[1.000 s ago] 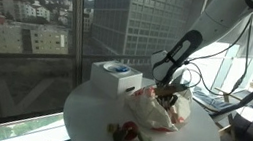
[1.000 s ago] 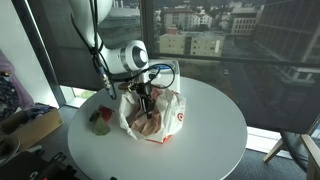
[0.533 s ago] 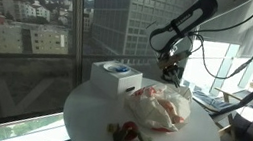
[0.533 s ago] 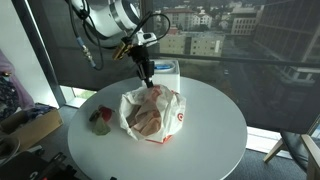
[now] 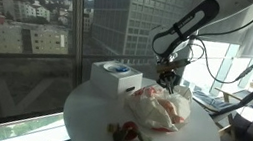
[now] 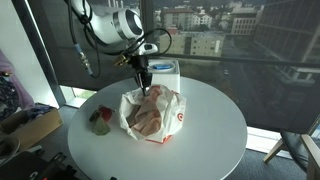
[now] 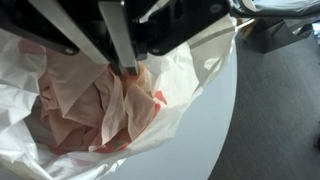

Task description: Remove the items from the plastic bag and put them on the table

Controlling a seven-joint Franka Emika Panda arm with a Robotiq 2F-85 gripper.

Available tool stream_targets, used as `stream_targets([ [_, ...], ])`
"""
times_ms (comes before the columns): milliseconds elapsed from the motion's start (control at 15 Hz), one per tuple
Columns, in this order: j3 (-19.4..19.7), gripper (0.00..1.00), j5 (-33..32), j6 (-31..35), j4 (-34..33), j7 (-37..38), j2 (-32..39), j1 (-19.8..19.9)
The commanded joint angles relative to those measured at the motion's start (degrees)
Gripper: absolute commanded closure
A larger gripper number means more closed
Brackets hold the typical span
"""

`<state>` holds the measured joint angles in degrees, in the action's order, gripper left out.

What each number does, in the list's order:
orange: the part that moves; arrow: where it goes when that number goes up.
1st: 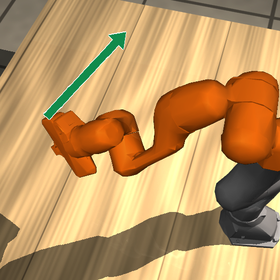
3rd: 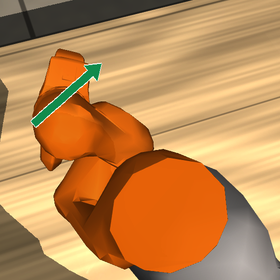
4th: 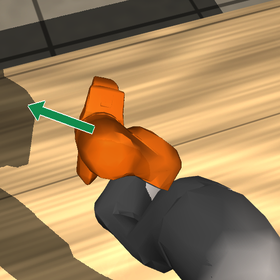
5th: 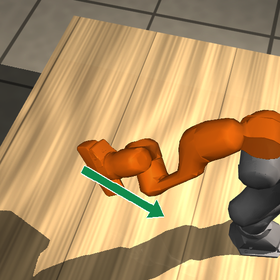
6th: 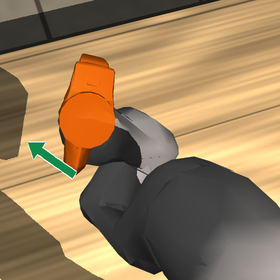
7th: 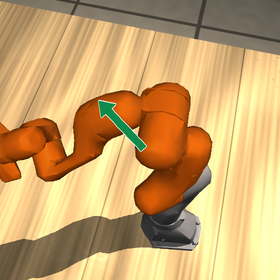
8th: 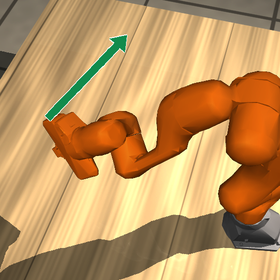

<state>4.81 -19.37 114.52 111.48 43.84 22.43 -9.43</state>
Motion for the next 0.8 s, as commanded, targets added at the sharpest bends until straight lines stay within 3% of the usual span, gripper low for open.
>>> stream_targets([
  [0,0.31,0.89,0.63,12.45,5.95,3.1,3.85,2.13],
  [67,0.33,0.89,1.34,15.51,6.8,2.75,5.39,2.62],
  [133,0.37,0.81,1.8,18.15,6.85,2.74,7.21,2.67],
  [200,0.59,0.63,2.13,20.7,7.12,2.75,8.46,2.57],
  [333,1.66,0.52,1.84,24.5,6.54,3.87,10.73,1.38],
  [733,5.48,0.06,-0.25,26.44,5.82,5.66,14.59,-2.56],
])
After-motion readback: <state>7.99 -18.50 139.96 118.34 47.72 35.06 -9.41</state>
